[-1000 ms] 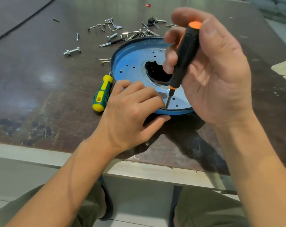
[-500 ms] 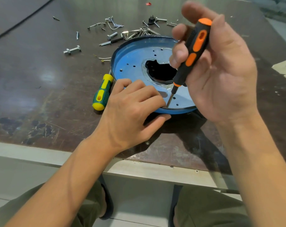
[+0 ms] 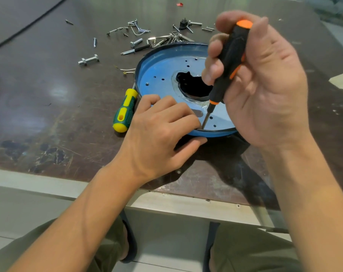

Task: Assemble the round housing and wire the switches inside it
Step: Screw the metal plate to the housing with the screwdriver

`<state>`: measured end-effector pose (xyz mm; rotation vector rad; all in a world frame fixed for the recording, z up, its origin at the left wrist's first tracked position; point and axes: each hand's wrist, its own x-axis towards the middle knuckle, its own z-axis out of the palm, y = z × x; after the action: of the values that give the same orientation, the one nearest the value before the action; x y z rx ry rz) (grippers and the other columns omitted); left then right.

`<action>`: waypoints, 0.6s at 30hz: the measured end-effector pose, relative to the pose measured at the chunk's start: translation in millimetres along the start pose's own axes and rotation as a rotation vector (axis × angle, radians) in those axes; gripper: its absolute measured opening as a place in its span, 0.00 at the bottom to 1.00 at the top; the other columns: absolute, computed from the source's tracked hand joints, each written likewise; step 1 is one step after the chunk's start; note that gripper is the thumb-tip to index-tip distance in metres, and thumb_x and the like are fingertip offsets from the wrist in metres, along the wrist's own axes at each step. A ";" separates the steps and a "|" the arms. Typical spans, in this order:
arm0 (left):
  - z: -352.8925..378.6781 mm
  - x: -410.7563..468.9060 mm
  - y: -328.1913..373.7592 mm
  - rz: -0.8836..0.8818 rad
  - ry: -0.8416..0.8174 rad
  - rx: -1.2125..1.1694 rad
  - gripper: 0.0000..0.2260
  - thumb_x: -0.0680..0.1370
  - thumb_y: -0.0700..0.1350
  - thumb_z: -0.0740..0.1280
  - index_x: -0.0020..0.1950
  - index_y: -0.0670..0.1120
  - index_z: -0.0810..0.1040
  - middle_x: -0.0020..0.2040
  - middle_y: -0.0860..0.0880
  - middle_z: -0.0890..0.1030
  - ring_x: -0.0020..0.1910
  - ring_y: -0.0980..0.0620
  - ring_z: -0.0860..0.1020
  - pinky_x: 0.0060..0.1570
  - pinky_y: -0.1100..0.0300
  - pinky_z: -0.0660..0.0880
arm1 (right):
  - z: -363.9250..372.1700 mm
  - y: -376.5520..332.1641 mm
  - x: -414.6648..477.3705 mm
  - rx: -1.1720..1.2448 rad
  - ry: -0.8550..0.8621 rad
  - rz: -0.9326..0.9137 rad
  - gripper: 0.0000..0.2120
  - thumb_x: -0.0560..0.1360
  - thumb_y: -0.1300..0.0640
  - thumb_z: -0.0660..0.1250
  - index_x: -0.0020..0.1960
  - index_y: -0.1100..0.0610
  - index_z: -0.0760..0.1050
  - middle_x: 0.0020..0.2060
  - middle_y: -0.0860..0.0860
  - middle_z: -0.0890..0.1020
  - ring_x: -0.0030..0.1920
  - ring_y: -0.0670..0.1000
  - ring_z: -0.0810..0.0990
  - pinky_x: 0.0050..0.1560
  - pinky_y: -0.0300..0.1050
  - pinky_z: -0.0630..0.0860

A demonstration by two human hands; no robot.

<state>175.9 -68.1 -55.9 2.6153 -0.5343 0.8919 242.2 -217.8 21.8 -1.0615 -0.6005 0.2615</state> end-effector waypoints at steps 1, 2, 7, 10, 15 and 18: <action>0.4 -0.1 -0.1 0.002 0.002 0.003 0.11 0.77 0.54 0.69 0.46 0.46 0.82 0.47 0.51 0.83 0.45 0.47 0.77 0.48 0.49 0.68 | 0.4 0.7 -0.6 -0.015 -0.009 -0.002 0.13 0.84 0.62 0.51 0.57 0.65 0.72 0.45 0.57 0.77 0.41 0.52 0.75 0.46 0.45 0.73; 0.8 -0.4 -0.3 0.003 0.005 0.005 0.11 0.77 0.54 0.69 0.46 0.46 0.82 0.47 0.51 0.83 0.45 0.47 0.77 0.49 0.49 0.68 | 1.7 1.6 -1.1 -0.027 -0.010 -0.007 0.10 0.83 0.64 0.54 0.56 0.66 0.72 0.45 0.57 0.77 0.42 0.52 0.76 0.47 0.46 0.74; 1.8 -1.2 -2.2 0.005 0.007 -0.002 0.12 0.77 0.54 0.69 0.46 0.46 0.82 0.47 0.51 0.83 0.45 0.47 0.77 0.48 0.47 0.69 | 4.2 1.3 -0.5 -0.044 0.038 -0.065 0.04 0.78 0.69 0.62 0.50 0.62 0.70 0.40 0.57 0.80 0.38 0.52 0.80 0.43 0.46 0.77; 1.5 -0.4 -1.0 0.002 0.000 0.000 0.12 0.78 0.54 0.69 0.46 0.46 0.82 0.47 0.51 0.82 0.44 0.47 0.77 0.48 0.48 0.69 | 2.2 1.4 0.5 -0.031 0.026 -0.067 0.03 0.81 0.67 0.59 0.50 0.61 0.69 0.39 0.57 0.77 0.36 0.50 0.76 0.40 0.45 0.72; 1.7 -0.3 -1.1 0.005 0.016 0.004 0.12 0.77 0.54 0.69 0.45 0.46 0.82 0.46 0.51 0.82 0.44 0.47 0.77 0.48 0.48 0.68 | 2.2 2.1 -0.1 -0.033 -0.011 -0.045 0.17 0.86 0.60 0.46 0.61 0.65 0.70 0.48 0.60 0.77 0.38 0.53 0.72 0.45 0.47 0.70; 2.4 -0.6 -0.7 0.007 0.014 0.004 0.12 0.77 0.54 0.69 0.45 0.46 0.82 0.46 0.51 0.82 0.44 0.47 0.77 0.48 0.49 0.68 | 0.8 0.4 0.3 -0.099 -0.035 -0.049 0.12 0.85 0.63 0.51 0.56 0.65 0.72 0.49 0.58 0.77 0.41 0.52 0.75 0.46 0.50 0.73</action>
<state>177.0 -68.3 -58.3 2.6099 -0.5389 0.9139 242.0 -216.8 21.8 -1.1375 -0.6754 0.2098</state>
